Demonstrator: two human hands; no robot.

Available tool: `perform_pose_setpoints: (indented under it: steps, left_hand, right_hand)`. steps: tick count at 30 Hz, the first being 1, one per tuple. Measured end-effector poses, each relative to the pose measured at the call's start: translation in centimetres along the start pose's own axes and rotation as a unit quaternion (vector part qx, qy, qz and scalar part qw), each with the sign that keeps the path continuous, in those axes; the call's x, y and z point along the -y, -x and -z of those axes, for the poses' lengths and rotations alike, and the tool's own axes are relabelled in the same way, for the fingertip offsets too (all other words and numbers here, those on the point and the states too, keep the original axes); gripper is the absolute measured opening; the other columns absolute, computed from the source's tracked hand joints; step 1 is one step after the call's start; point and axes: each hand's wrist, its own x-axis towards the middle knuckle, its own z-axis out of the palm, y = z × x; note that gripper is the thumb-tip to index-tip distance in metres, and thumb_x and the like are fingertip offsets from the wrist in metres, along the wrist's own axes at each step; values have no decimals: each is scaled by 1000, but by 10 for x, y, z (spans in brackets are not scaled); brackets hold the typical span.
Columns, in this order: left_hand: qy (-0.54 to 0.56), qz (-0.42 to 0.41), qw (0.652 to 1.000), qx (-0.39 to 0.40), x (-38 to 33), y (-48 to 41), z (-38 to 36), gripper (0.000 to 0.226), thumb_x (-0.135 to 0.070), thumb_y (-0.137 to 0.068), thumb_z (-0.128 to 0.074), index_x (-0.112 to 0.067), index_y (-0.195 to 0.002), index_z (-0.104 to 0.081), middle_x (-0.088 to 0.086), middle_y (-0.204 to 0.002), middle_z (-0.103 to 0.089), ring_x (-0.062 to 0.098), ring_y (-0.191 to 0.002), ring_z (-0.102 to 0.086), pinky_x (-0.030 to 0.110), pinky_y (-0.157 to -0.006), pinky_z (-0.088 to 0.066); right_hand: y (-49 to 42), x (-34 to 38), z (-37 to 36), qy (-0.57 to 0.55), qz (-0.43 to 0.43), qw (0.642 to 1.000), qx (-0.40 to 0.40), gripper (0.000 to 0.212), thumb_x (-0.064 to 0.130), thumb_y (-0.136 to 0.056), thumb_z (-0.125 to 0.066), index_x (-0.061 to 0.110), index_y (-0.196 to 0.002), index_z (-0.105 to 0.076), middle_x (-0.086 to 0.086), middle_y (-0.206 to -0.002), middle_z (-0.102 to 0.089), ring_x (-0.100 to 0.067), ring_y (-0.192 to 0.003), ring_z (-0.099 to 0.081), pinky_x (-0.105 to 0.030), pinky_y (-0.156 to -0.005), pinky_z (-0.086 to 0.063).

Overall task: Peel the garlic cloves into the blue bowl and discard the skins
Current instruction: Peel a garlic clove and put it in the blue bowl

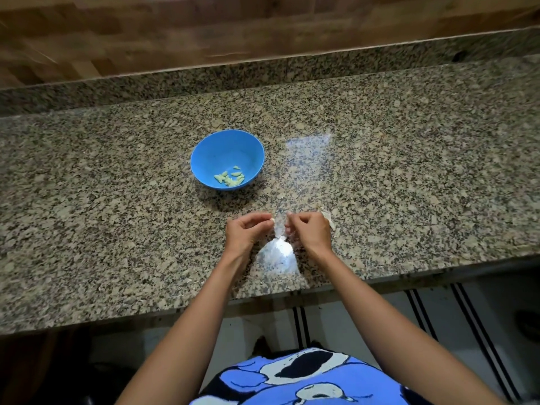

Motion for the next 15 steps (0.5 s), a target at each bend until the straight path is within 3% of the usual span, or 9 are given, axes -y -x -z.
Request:
perform_pose_setpoints:
  steps: [3, 6, 10, 15]
  left_hand:
    - [14, 3, 1000, 6, 2, 3, -1, 21, 7, -76, -69, -1, -96, -70, 9, -87, -72, 11, -69, -68, 17, -58, -52]
    - [-6, -20, 1000, -3, 3, 1, -2, 21, 6, -76, -70, -2, -95, -70, 12, -91, -72, 11, -72, -69, 16, -62, -52]
    - [-80, -89, 993, 5, 3, 1, -4, 20, 2, -75, -73, -1, -95, -71, 10, -90, -72, 13, -79, -70, 19, -71, -55]
    - [-121, -135, 983, 27, 3, 0, -1, 15, 0, -75, -73, -4, -90, -73, 8, -86, -73, 17, -79, -70, 23, -72, -56]
  right_hand:
    - [-1, -3, 0, 61, 14, 997, 37, 10, 23, -88, -62, 18, -85, -70, 4, -77, -70, -14, -64, -65, -29, -63, -53]
    - [-1, -4, -2, 34, 14, 998, 58, 14, 24, -86, -64, 21, -98, -70, 5, -88, -71, -14, -77, -68, -34, -68, -57]
    - [2, 1, -1, -81, -36, 992, 90, 14, 24, -84, -68, 12, -87, -73, -7, -80, -71, -15, -61, -62, -24, -46, -47]
    - [3, 6, 6, -140, -48, 979, 139, 11, 14, -86, -65, 5, -86, -71, -8, -76, -70, -12, -49, -57, -21, -40, -42]
